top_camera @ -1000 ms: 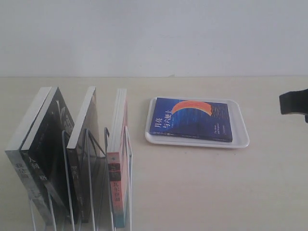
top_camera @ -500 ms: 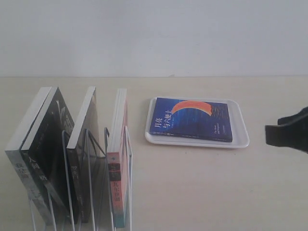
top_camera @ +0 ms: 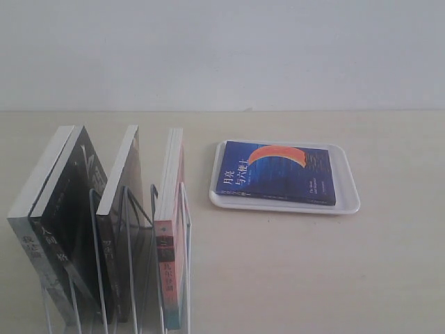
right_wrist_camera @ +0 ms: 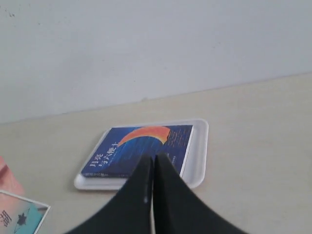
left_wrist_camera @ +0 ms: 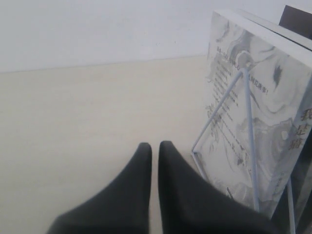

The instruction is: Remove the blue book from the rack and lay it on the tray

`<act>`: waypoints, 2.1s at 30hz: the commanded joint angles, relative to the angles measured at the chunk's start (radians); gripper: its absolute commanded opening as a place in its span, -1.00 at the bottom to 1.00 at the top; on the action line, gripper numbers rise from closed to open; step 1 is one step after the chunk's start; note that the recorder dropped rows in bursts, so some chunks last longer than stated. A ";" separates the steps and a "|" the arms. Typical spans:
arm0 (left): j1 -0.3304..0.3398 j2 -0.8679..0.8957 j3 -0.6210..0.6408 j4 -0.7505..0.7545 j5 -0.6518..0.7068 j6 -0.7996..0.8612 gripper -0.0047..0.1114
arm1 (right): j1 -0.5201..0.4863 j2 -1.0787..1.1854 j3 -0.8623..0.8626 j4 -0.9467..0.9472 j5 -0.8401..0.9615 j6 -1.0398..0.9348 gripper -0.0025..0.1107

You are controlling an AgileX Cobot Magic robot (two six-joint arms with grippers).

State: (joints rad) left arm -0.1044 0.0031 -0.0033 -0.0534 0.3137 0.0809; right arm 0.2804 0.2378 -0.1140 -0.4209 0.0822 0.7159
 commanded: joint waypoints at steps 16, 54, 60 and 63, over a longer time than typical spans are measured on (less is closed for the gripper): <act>0.004 -0.003 0.003 0.000 0.001 -0.007 -0.84 | -0.073 -0.238 0.114 0.001 -0.031 0.009 -0.96; 0.004 -0.003 0.003 0.000 0.001 -0.007 -0.84 | -0.071 -0.238 0.114 0.497 0.262 -0.628 -0.96; 0.004 -0.003 0.003 0.000 0.001 -0.007 -0.84 | -0.071 -0.238 0.114 0.429 0.262 -0.647 -0.96; 0.004 -0.003 0.003 0.000 0.001 -0.007 -0.84 | -0.072 -0.238 0.114 0.411 0.262 -0.647 -0.96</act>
State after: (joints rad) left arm -0.1044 0.0031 -0.0033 -0.0534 0.3137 0.0809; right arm 0.2110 0.0054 0.0003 0.0067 0.3462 0.0801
